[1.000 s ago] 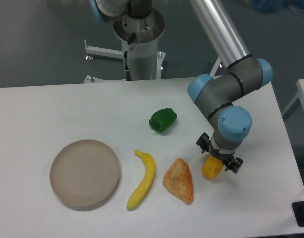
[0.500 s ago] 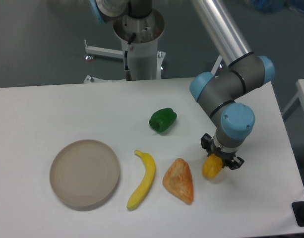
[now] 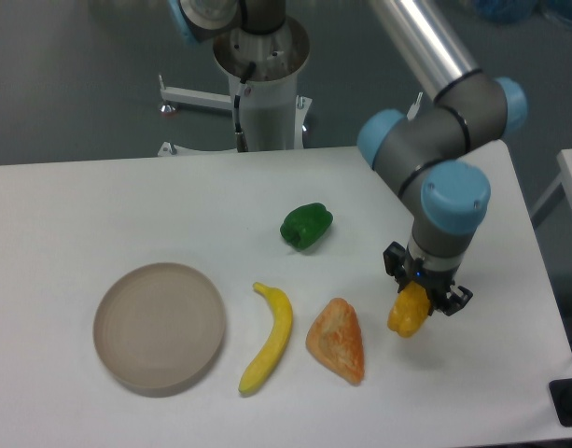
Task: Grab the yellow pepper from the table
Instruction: 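Lift the yellow pepper up off the table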
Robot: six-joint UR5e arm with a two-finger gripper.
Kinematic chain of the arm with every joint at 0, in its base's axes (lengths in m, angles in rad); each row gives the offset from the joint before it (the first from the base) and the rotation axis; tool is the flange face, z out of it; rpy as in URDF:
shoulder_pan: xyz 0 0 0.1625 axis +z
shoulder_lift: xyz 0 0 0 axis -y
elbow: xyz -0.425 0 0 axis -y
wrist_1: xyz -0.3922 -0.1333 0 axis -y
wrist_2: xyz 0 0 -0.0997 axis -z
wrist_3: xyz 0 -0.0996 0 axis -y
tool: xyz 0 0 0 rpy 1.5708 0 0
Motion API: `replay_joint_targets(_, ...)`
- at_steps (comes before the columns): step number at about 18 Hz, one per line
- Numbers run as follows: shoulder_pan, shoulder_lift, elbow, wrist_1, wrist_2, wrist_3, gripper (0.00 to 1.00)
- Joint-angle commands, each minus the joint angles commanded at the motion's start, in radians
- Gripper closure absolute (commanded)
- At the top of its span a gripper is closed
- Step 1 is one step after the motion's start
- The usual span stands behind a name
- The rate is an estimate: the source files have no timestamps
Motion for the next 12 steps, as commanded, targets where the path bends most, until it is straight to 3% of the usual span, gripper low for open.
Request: replay_joint_targets(12,-0.014,0.009,-0.008,0.003,-0.002,-0.003,0.61)
